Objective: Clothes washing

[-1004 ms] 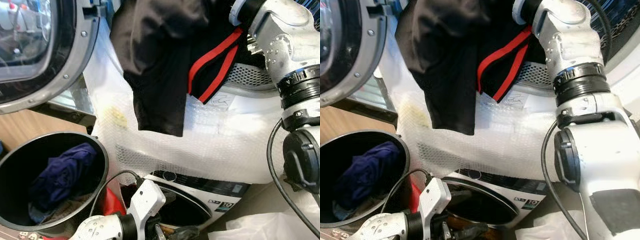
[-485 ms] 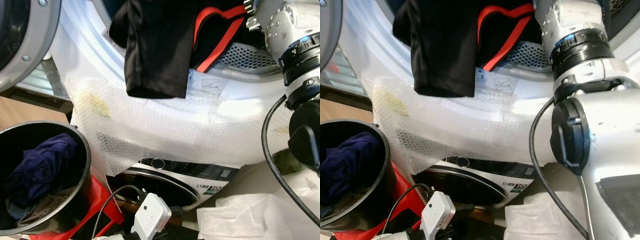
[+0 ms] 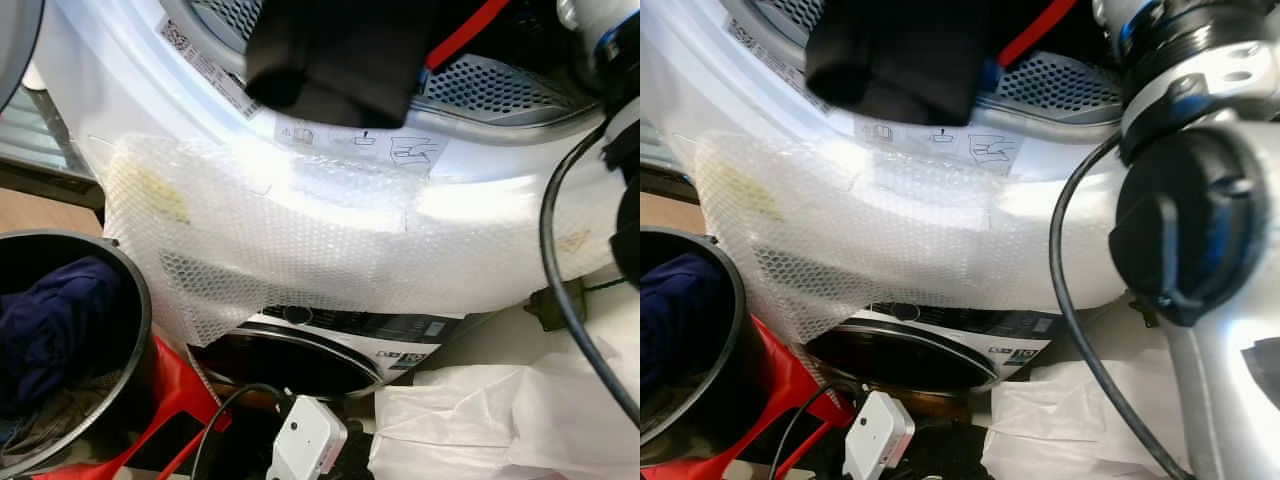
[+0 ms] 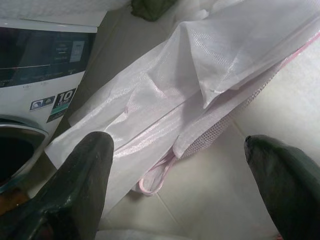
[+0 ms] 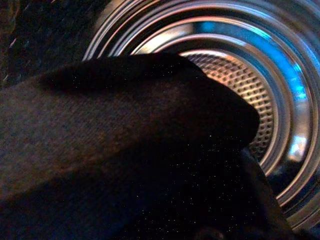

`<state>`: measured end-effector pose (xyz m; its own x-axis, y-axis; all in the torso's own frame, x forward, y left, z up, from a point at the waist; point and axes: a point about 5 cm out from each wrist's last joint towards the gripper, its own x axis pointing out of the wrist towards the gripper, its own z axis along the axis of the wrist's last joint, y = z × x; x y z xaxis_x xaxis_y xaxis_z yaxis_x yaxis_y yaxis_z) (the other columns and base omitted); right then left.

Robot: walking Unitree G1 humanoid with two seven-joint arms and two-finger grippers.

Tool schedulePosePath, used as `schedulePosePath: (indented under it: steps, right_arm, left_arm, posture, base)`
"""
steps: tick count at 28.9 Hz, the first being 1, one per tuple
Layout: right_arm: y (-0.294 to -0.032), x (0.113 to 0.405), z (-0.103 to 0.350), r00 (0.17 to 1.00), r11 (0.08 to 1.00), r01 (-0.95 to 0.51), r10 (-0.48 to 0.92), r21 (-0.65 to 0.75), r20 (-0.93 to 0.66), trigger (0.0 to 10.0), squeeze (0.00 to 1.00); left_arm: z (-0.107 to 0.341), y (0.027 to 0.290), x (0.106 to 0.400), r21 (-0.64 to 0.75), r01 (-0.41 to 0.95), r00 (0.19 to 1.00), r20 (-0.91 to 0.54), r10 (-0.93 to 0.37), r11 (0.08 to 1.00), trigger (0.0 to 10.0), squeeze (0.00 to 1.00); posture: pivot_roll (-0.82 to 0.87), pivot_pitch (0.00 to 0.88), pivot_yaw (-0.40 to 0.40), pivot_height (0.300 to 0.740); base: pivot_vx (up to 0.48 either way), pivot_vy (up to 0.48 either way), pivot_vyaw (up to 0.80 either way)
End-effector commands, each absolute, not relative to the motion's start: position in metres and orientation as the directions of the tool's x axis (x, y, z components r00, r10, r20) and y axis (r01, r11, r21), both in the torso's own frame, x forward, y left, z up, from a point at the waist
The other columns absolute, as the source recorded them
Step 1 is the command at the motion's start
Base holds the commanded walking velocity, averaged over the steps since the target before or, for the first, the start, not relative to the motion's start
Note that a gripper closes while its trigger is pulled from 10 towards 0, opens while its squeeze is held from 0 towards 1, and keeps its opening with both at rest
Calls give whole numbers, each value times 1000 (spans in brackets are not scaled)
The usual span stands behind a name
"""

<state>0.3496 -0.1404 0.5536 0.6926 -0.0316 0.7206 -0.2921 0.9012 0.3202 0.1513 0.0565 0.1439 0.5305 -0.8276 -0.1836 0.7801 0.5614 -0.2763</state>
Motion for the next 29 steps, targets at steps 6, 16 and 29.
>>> schedulePosePath:
  steps: [6, 16, 29]
  right_arm:
    - [-164, 329, 577, 616, 858, -310, -146, 408, 774, 10000, 0]
    - [-127, 345, 559, 657, 897, -349, 26, 273, 753, 10000, 0]
    - [-166, 299, 608, 484, 752, -515, -141, 411, 864, 10000, 0]
  left_arm:
    - [147, 48, 141, -313, 780, 516, -166, -840, 541, 10000, 0]
    - [148, 47, 141, -332, 759, 538, -167, -826, 561, 10000, 0]
    - [147, 43, 138, -336, 752, 548, -159, -821, 567, 10000, 0]
  posture:
    - [-63, 288, -298, 740]
    - [-58, 295, -297, 740]
    - [-29, 244, -316, 740]
  base:
    - [0, 0, 0]
    - [0, 0, 0]
    - [0, 0, 0]
